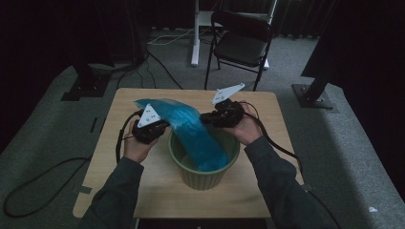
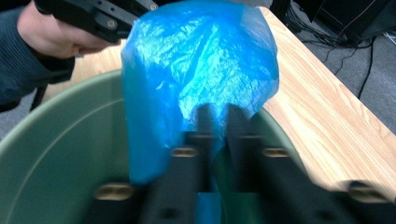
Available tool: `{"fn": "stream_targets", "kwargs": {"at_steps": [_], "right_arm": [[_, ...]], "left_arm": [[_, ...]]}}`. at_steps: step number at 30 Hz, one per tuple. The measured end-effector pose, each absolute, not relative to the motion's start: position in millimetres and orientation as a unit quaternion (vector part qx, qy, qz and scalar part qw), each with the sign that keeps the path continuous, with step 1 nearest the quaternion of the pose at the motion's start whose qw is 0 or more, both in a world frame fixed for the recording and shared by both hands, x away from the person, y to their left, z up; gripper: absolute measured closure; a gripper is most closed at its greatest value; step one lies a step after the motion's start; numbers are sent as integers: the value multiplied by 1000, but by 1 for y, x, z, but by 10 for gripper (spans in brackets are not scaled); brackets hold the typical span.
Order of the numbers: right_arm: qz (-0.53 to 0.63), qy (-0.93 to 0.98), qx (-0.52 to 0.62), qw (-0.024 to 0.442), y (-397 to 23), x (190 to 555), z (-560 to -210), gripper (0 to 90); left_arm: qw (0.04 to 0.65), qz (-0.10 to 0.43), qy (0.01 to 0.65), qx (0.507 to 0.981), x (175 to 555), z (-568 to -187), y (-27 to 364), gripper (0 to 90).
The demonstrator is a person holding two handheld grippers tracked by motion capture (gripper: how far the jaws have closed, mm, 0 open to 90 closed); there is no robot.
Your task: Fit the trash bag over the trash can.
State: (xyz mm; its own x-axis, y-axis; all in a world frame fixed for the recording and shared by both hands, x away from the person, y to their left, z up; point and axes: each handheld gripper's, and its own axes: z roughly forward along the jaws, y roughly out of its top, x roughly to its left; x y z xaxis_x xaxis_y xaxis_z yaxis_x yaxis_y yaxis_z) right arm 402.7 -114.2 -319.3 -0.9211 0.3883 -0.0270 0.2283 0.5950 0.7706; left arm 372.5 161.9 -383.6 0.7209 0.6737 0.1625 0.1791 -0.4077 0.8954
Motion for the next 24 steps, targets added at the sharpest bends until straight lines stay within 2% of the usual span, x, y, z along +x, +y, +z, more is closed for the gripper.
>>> {"fn": "stream_targets", "kwargs": {"at_steps": [1, 2, 4, 8, 10, 12, 16, 18, 24], "right_arm": [[418, 888, 168, 95, -113, 403, -319, 656], [418, 888, 168, 95, -113, 403, -319, 656], [429, 885, 161, 87, -109, 401, -318, 553], [425, 885, 161, 97, -99, 401, -319, 465], [422, 887, 160, 103, -93, 401, -320, 453], [418, 890, 151, 104, -88, 402, -322, 499], [394, 899, 157, 107, -85, 404, -328, 799], [391, 900, 158, 106, -87, 404, -329, 892], [383, 901, 164, 118, -96, 399, -324, 899]], "left_arm": [[474, 262, 266, 797, 372, -383, 160, 893], [474, 262, 266, 797, 372, -383, 160, 893], [474, 263, 263, 798, 372, -382, 158, 893], [480, 265, 255, 797, 371, -380, 155, 893], [485, 264, 251, 795, 369, -378, 154, 893], [488, 264, 247, 794, 368, -377, 153, 892], [490, 266, 243, 794, 366, -375, 152, 893], [491, 267, 242, 793, 366, -374, 153, 893], [484, 271, 248, 794, 366, -376, 159, 894]]}}
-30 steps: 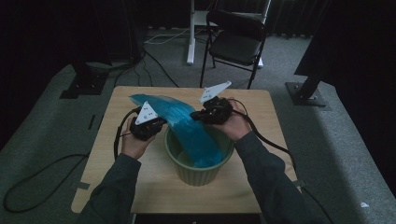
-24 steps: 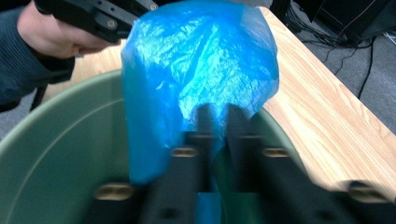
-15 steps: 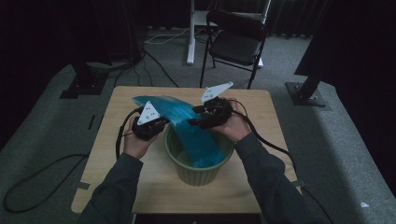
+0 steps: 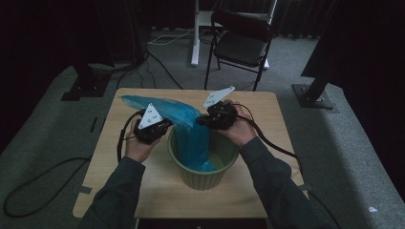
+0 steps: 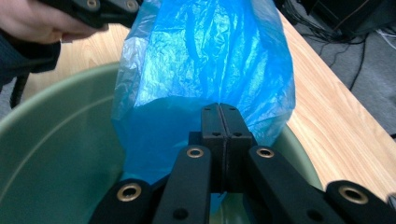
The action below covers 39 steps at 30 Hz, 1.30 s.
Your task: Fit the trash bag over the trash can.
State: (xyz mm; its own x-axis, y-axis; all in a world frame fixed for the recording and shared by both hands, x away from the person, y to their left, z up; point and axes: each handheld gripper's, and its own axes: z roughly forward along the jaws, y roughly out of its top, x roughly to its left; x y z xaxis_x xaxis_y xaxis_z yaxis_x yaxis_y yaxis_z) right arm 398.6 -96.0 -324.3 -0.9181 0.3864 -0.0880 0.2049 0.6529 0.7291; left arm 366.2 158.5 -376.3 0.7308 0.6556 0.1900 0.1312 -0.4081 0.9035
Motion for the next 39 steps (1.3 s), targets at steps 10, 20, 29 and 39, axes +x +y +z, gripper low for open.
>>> {"fn": "stream_targets", "kwargs": {"at_steps": [10, 20, 29, 39], "right_arm": [[387, 893, 202, 112, -144, 397, -336, 900], [385, 894, 205, 102, -162, 391, -342, 898], [427, 877, 193, 104, -160, 389, -324, 604], [454, 863, 186, 117, -142, 389, -306, 563]], "left_arm": [[475, 272, 264, 794, 366, -384, 171, 894], [472, 276, 265, 794, 364, -387, 174, 893], [473, 279, 260, 794, 364, -386, 170, 892], [475, 279, 258, 794, 364, -386, 168, 891]]}}
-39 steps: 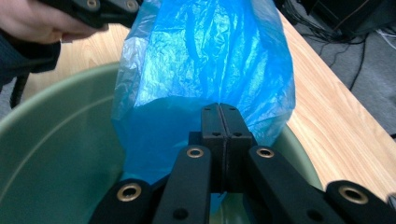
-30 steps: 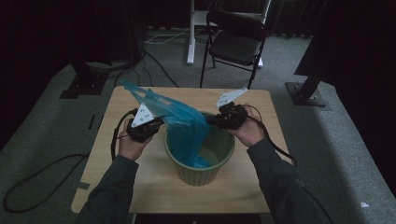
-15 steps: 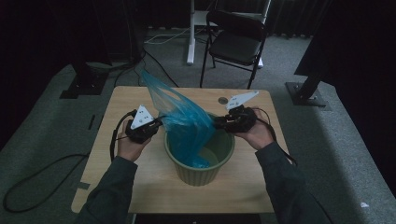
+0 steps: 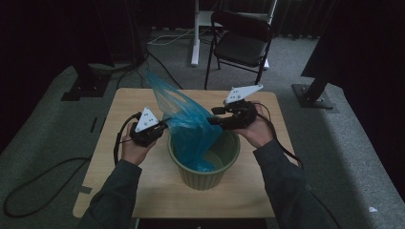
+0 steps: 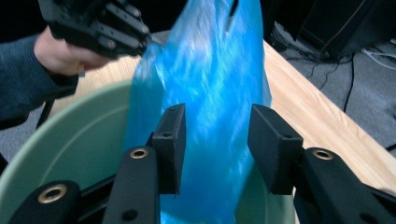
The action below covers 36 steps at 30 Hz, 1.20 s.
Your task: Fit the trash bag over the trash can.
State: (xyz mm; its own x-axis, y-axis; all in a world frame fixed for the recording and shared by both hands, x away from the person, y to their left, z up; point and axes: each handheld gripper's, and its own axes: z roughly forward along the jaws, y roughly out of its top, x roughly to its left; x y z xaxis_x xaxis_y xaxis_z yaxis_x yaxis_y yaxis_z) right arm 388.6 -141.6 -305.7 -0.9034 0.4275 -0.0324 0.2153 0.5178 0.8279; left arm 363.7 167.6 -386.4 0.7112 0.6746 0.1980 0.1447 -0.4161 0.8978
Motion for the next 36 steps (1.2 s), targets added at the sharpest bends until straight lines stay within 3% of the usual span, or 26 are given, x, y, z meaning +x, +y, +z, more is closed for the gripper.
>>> {"fn": "stream_targets", "kwargs": {"at_steps": [5, 7, 11, 14, 25, 30, 31, 36], "right_arm": [[441, 868, 187, 131, -126, 391, -305, 571], [434, 870, 193, 132, -124, 394, -308, 622], [411, 878, 205, 138, -127, 398, -313, 834], [411, 872, 223, 141, -137, 399, -315, 891], [413, 854, 288, 132, -193, 403, -334, 898], [414, 852, 293, 130, -199, 403, -335, 892], [422, 850, 287, 132, -199, 402, -331, 791], [436, 847, 272, 138, -192, 398, -319, 716]], "left_arm": [[476, 279, 256, 794, 363, -386, 166, 891], [475, 279, 256, 794, 362, -386, 167, 891], [476, 281, 256, 793, 361, -385, 169, 891], [477, 281, 258, 792, 361, -385, 171, 891], [480, 281, 265, 788, 360, -386, 176, 892], [478, 281, 263, 789, 360, -386, 176, 892], [476, 282, 260, 791, 360, -386, 174, 891], [475, 282, 259, 793, 360, -385, 173, 891]]}}
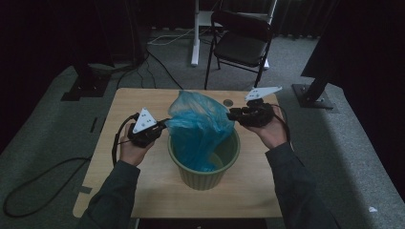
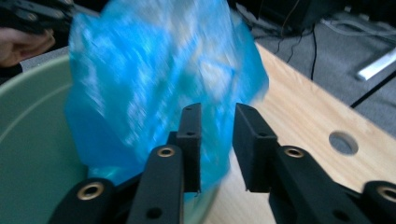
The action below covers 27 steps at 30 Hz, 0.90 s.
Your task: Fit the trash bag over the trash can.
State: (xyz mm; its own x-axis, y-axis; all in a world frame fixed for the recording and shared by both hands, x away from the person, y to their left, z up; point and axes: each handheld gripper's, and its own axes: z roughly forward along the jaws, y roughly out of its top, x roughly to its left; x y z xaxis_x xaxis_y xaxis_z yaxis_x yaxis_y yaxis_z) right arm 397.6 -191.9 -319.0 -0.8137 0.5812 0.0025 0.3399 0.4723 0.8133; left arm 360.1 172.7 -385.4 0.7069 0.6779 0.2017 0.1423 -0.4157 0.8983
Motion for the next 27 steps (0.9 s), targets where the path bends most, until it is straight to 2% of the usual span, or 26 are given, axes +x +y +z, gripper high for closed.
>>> {"fn": "stream_targets", "kwargs": {"at_steps": [3, 18, 24, 25, 26, 27], "right_arm": [[441, 849, 255, 141, -181, 394, -310, 685], [461, 858, 196, 114, -137, 384, -299, 644], [443, 870, 179, 123, -118, 381, -301, 620], [432, 875, 181, 125, -116, 382, -304, 663], [432, 875, 181, 125, -116, 382, -304, 663], [424, 878, 183, 124, -115, 383, -307, 737]], "left_arm": [[476, 282, 259, 792, 360, -385, 171, 892], [478, 285, 250, 792, 360, -381, 164, 891], [476, 287, 248, 794, 361, -381, 163, 891], [476, 287, 248, 793, 360, -381, 164, 891], [477, 287, 248, 793, 360, -381, 164, 891], [477, 287, 248, 792, 360, -381, 164, 891]]}}
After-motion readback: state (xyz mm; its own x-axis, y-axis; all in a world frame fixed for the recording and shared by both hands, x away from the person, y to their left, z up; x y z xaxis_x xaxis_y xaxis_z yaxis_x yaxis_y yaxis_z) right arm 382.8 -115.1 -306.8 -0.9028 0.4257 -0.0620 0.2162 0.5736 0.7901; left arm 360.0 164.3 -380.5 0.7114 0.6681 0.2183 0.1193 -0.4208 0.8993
